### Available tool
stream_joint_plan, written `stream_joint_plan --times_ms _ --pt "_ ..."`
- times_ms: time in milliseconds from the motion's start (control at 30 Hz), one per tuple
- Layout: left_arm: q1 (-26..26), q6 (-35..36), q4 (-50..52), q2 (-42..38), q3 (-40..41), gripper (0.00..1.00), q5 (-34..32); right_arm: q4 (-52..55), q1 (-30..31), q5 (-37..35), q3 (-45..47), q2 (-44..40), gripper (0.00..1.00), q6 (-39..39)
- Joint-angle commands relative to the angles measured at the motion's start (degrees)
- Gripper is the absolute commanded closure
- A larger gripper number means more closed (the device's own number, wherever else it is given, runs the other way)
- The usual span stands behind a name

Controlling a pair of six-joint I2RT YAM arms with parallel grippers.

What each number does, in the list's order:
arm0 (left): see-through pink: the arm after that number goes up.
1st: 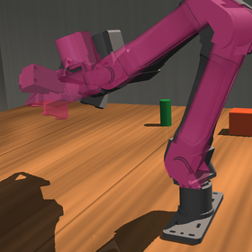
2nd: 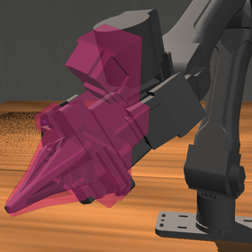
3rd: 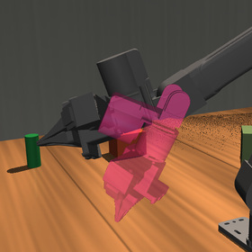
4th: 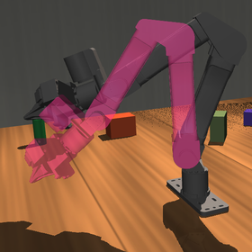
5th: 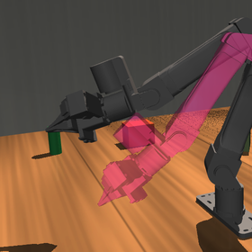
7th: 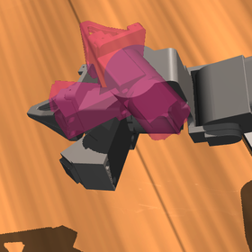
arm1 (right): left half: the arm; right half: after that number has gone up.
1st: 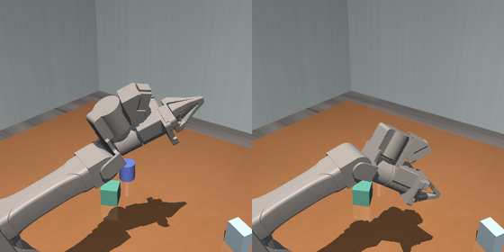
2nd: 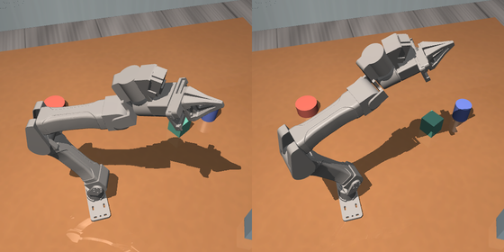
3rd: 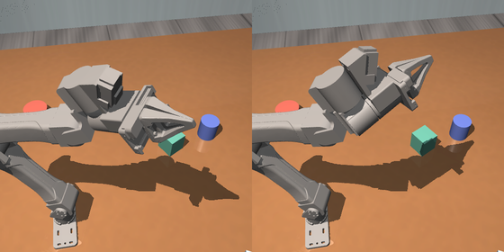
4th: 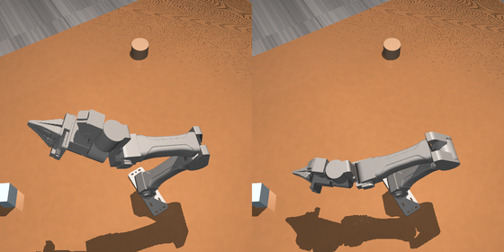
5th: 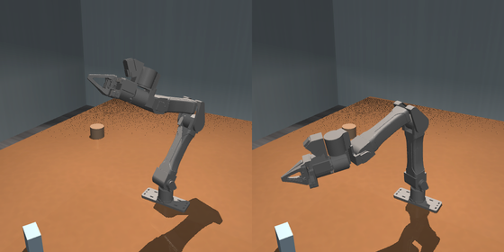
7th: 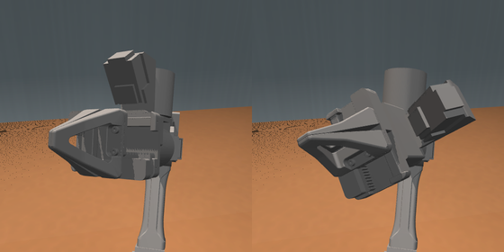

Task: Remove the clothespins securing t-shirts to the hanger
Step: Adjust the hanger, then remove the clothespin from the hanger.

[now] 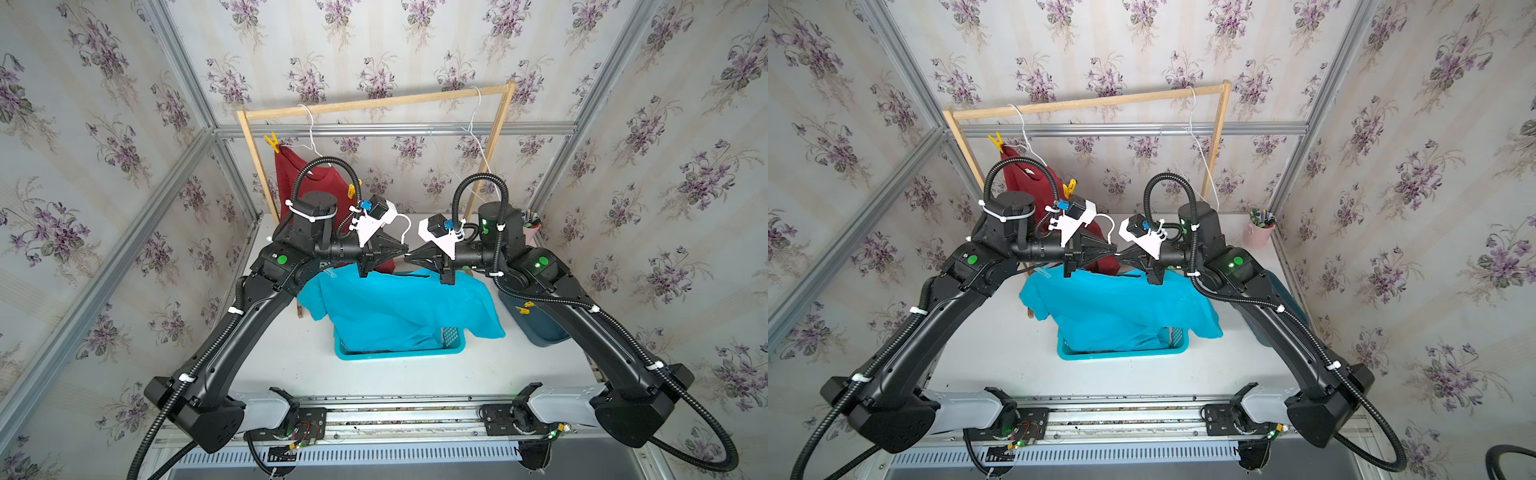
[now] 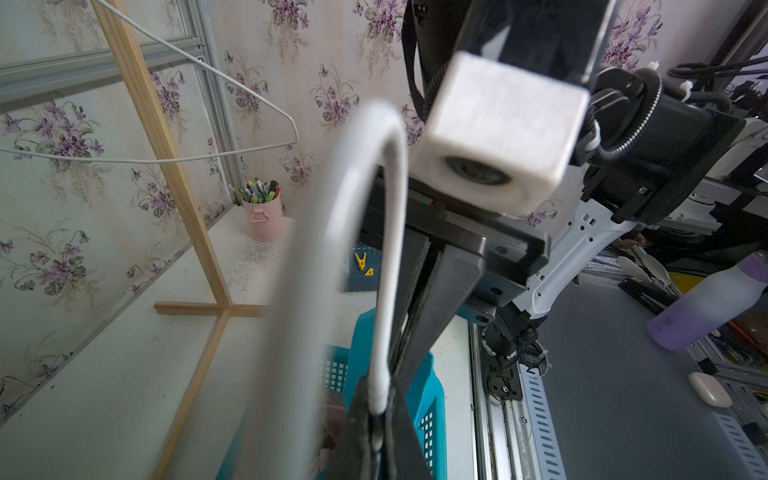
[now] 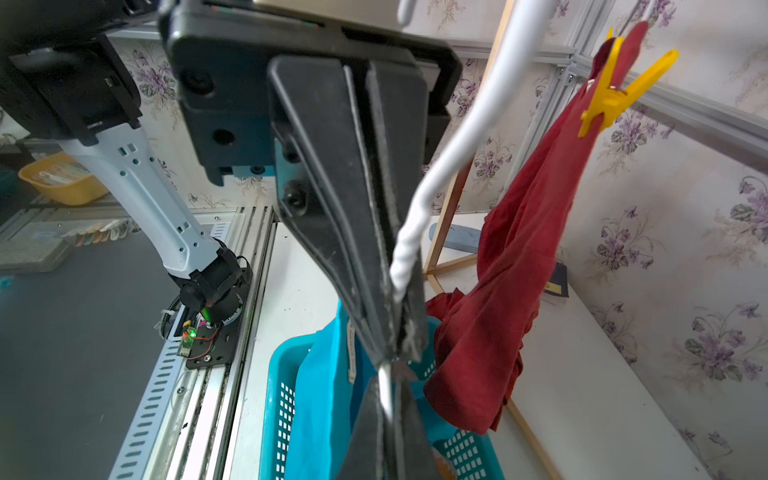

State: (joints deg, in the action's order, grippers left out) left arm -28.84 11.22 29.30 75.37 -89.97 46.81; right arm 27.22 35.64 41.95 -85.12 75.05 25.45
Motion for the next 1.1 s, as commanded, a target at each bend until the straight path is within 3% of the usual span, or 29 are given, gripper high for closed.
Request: stream_joint_plan --times_ms 0,100,200,400,600,867,1067 --pt "0.76 1.91 0.48 -1.23 0.87 0.70 -0.59 1.59 -0.26 -2.38 -2.31 0.47 1.00 5.90" --pt "2.43 0.93 0.58 -1.91 1.19 0.50 0.48 5.96 -0.41 -3.29 -5.46 2.14 1.00 9.16" --pt "5.47 -0.78 0.55 -3.11 1.73 0.39 0.97 8.48 -0.74 -4.28 -7.56 3.34 1.00 11.54" --pt "15.89 -0.14 0.58 -9.06 7.88 0.35 6.15 13.67 -2.69 -0.27 -11.30 5.31 1.00 14.94" --pt "26.63 7.18 0.56 -13.33 15.33 0.31 13.53 18.50 -9.30 6.78 -13.58 6.19 1.00 16.29" --pt "28.36 16.20 0.54 -12.40 18.74 0.24 17.70 20.26 -14.06 18.29 -11.88 5.05 1.00 15.77" --pt "30.24 18.13 0.56 -10.43 18.09 0.22 19.62 20.01 -15.07 23.24 -11.39 3.73 1.00 15.42"
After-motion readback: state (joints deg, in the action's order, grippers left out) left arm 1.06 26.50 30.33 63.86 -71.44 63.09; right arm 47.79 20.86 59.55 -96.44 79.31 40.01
